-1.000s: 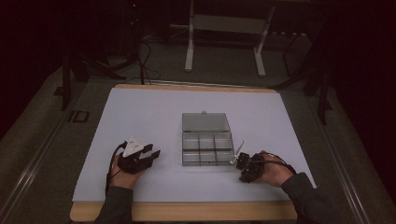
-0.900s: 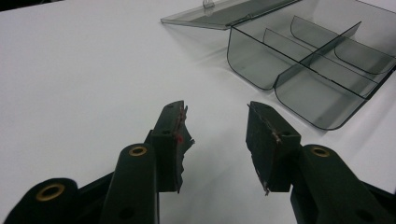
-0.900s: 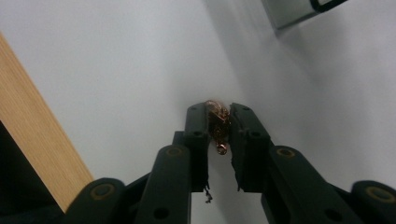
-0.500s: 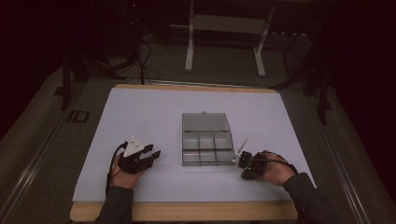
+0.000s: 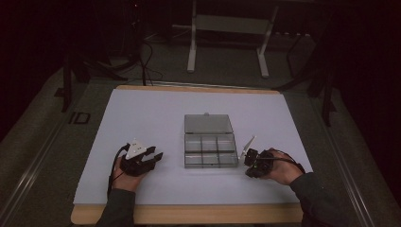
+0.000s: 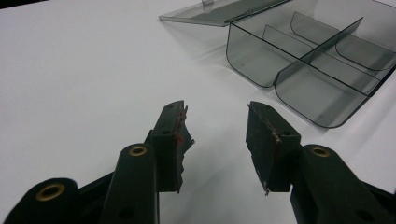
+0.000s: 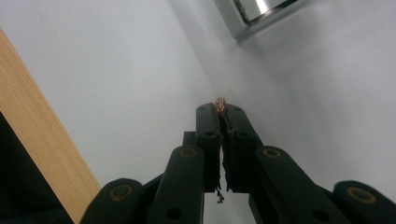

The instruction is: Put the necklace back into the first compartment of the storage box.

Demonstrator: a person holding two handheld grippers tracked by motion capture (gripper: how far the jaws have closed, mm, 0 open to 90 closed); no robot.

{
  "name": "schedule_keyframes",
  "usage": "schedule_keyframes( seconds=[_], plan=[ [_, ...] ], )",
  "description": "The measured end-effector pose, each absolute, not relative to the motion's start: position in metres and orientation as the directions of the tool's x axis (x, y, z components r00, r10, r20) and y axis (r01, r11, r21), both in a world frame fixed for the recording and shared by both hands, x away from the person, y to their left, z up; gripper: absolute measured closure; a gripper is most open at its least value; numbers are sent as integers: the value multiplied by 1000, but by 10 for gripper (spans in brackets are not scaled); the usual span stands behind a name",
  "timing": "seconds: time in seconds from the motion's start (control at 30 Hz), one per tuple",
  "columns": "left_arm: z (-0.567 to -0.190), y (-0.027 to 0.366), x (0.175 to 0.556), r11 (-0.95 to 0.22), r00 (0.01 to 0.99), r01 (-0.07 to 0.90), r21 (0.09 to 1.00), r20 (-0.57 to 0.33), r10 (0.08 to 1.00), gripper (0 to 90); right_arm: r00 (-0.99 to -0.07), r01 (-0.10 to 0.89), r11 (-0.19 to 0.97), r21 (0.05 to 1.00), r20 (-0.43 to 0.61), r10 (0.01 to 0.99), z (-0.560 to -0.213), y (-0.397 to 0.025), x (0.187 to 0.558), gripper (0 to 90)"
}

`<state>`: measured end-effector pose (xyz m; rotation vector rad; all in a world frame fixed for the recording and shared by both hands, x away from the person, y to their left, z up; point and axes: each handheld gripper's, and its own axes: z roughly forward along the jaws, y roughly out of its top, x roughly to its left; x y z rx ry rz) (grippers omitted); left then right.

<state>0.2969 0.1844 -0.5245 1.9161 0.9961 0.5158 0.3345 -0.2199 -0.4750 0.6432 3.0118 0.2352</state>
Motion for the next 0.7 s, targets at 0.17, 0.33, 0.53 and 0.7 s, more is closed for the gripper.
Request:
schedule_keyframes(
  seconds=[0.17,0.33,0.53,0.7],
  plan=[
    [-524,185,296,-282,586,434,856,-30,810,570,-912,399,901,170,-28,410,-469,-220,336,861],
    [-524,185,296,-281,584,433,857,-29,811,570,-909,402,897,184,-36,415,-462,-220,338,861],
    [-524,187,295,-275,580,434,858,-33,814,569,-908,401,896,192,-46,416,-456,-221,340,861],
    [-524,186,295,-277,581,434,857,-31,814,569,-907,400,893,205,-53,419,-451,-221,343,861]
  ],
)
